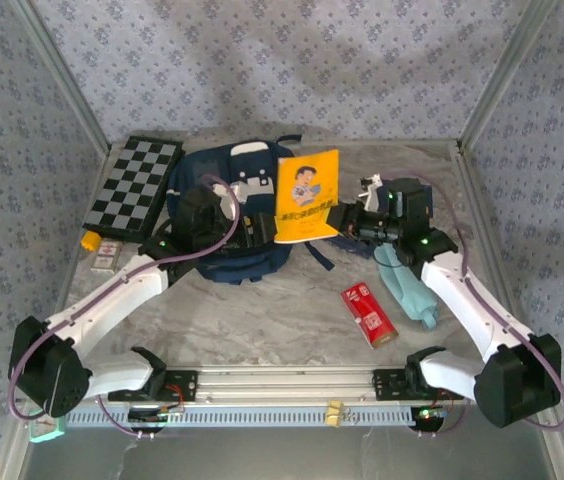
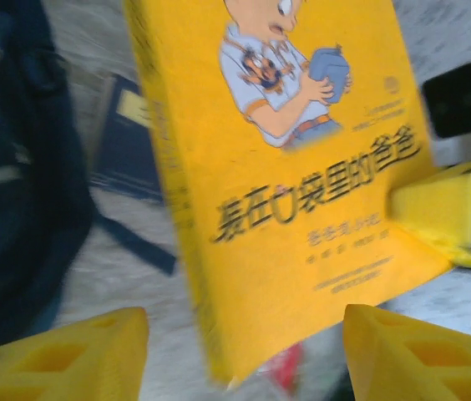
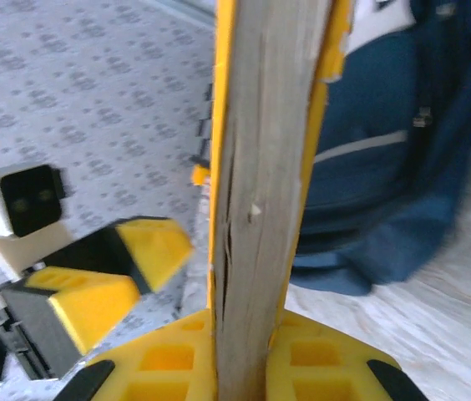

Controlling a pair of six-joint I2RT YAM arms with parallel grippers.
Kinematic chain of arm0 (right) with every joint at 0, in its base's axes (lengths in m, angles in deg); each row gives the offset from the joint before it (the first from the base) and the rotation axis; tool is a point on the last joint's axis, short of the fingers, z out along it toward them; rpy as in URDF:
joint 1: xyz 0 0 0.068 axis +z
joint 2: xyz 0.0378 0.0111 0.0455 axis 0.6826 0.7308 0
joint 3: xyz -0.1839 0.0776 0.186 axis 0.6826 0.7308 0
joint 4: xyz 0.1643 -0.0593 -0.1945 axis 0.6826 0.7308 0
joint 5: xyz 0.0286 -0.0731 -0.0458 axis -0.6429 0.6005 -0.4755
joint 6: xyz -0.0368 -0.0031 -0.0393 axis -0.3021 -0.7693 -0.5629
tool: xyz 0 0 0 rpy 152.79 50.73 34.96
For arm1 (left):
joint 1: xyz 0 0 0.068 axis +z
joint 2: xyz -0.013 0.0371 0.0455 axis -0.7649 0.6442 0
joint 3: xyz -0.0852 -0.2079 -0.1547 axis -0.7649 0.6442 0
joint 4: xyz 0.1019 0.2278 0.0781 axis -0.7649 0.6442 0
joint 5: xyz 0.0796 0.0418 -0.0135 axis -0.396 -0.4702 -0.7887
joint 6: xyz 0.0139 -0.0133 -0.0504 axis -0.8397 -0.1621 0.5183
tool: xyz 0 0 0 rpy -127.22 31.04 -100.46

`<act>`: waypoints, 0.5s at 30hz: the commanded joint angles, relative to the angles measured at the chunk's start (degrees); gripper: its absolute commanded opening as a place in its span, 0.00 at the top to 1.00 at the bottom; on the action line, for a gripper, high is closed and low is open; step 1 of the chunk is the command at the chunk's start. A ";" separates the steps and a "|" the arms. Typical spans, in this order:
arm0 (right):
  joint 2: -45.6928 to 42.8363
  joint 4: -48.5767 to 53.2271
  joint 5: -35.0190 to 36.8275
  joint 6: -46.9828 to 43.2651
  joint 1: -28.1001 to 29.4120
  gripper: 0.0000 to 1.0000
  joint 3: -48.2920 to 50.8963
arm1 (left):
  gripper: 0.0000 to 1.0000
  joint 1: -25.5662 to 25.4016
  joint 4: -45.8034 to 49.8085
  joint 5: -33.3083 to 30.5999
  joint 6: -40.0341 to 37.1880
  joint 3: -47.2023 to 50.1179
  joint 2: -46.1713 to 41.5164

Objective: Pack the student bag

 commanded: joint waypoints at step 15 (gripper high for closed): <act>-6.04 11.06 1.18 -6.62 -5.91 1.00 2.98 | 0.30 0.28 25.77 -29.24 -41.48 -15.57 21.76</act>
